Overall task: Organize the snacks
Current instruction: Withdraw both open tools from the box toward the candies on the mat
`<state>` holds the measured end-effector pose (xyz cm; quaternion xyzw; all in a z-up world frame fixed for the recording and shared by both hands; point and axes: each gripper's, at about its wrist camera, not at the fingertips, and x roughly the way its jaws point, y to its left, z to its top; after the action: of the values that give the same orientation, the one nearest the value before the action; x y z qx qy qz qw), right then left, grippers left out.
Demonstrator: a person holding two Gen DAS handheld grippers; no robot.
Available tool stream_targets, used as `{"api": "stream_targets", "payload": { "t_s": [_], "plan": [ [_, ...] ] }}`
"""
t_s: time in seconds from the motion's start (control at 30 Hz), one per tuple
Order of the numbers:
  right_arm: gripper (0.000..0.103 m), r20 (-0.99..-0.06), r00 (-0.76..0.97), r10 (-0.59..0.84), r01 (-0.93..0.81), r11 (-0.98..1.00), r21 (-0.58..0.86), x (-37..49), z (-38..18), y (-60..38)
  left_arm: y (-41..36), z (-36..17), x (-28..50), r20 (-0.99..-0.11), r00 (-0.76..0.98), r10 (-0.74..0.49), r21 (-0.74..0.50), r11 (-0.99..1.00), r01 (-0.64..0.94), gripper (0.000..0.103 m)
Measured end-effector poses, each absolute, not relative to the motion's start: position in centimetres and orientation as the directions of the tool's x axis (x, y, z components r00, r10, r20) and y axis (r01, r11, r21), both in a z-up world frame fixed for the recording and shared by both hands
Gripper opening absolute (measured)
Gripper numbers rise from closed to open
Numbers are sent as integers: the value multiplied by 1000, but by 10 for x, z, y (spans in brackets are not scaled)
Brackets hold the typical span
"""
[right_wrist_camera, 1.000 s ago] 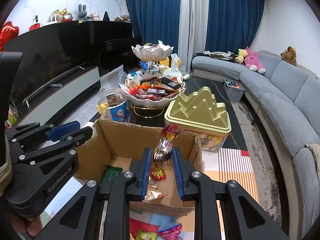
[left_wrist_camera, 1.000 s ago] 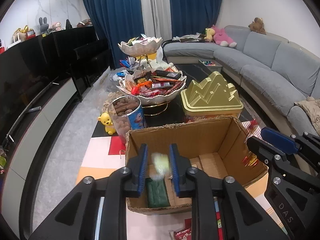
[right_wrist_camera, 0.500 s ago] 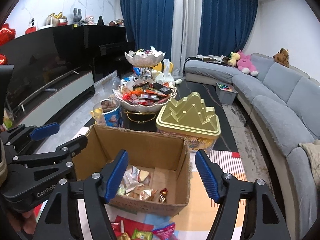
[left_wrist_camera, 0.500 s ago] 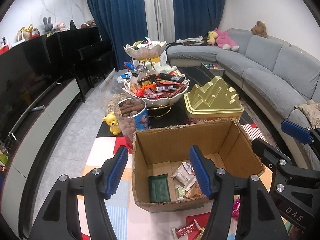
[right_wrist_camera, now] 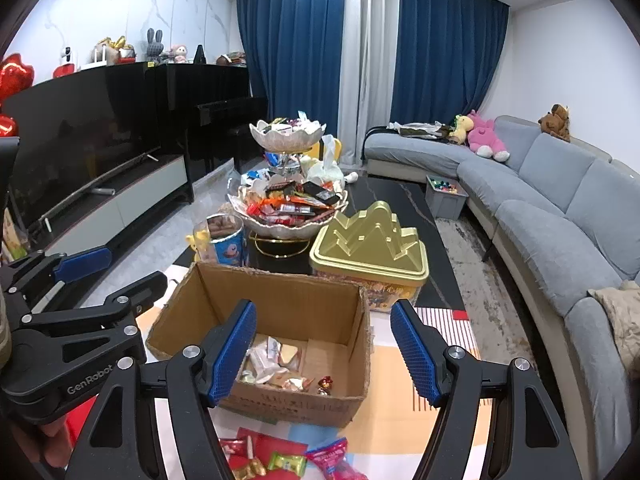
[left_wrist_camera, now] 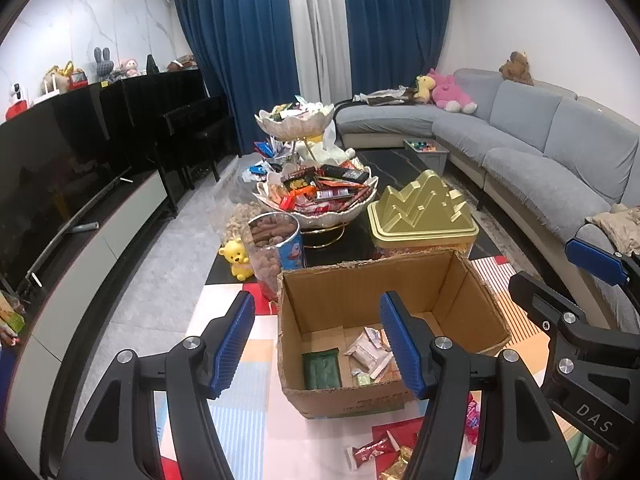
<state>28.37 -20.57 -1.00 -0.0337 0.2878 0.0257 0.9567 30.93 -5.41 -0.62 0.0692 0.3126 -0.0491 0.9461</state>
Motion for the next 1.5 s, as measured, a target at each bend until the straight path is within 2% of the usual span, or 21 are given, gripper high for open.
{"api": "stream_targets", "payload": {
  "t_s": [0.67,1.5],
  "plan": [
    [70,-551,834,30,-75,995,-60,253,-15,-220,-68,-3,272,-580,814,-46,111,985,135,64],
    [70,-618,785,49,-102,993,-51,233,-58,-246,-91,-59,242,-655,753,-69,117,975,191,64]
  ]
}}
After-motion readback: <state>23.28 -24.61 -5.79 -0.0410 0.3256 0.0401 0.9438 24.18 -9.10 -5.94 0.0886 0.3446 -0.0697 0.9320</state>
